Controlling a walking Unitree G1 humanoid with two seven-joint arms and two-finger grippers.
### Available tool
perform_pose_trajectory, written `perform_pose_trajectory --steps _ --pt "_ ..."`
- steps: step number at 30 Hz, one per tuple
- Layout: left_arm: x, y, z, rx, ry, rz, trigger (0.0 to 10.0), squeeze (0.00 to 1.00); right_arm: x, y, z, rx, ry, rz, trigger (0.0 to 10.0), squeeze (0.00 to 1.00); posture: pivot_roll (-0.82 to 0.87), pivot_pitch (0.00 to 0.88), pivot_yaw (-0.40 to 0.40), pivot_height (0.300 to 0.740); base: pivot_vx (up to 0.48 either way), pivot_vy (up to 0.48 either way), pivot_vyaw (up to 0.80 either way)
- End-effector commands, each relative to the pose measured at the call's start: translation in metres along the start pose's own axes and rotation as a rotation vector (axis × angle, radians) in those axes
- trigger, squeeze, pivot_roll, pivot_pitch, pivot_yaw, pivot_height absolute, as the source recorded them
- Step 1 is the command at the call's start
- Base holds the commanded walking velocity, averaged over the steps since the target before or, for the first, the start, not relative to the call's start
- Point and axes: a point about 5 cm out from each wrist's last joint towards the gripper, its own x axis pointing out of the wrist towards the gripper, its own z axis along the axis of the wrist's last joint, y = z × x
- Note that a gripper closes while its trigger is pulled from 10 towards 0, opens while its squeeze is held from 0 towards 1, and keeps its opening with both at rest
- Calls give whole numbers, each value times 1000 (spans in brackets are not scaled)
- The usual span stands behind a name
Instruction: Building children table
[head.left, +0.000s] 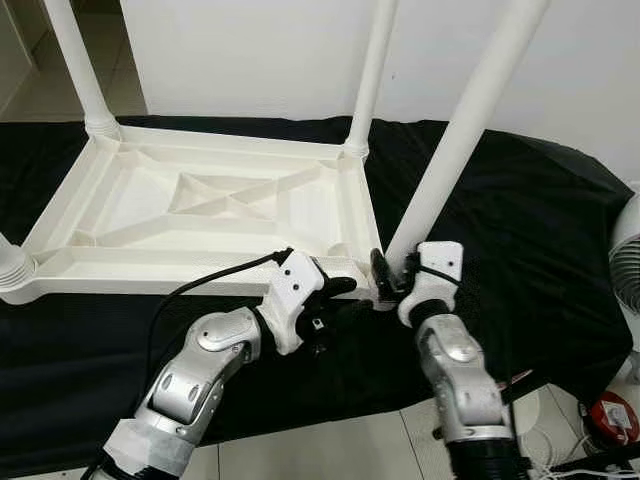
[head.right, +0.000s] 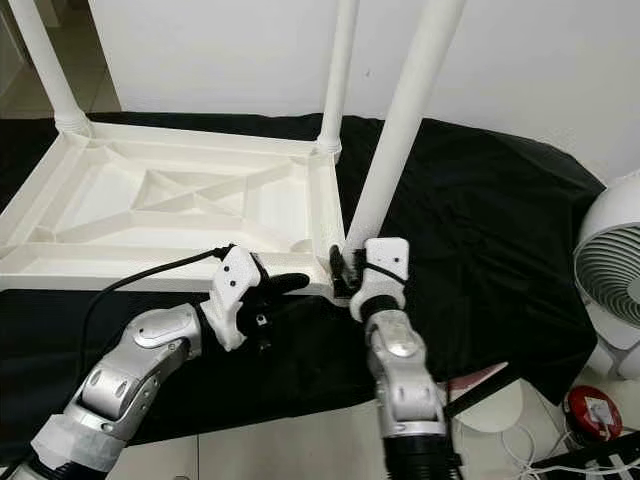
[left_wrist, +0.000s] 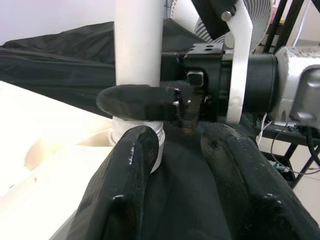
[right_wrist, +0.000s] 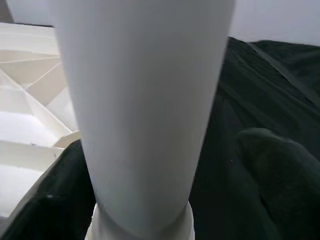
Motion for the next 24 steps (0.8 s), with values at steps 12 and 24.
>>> perform_pose_trajectory --steps 12,24 --pt "2 1 -2 -85 -12 68 10000 0 0 -20 -18 -52 85 292 10000 0 25 59 -86 740 0 0 0" --pt "8 0 -2 -135 14 52 10000 0 38 -17 -18 -166 120 513 10000 0 33 39 -72 740 0 0 0"
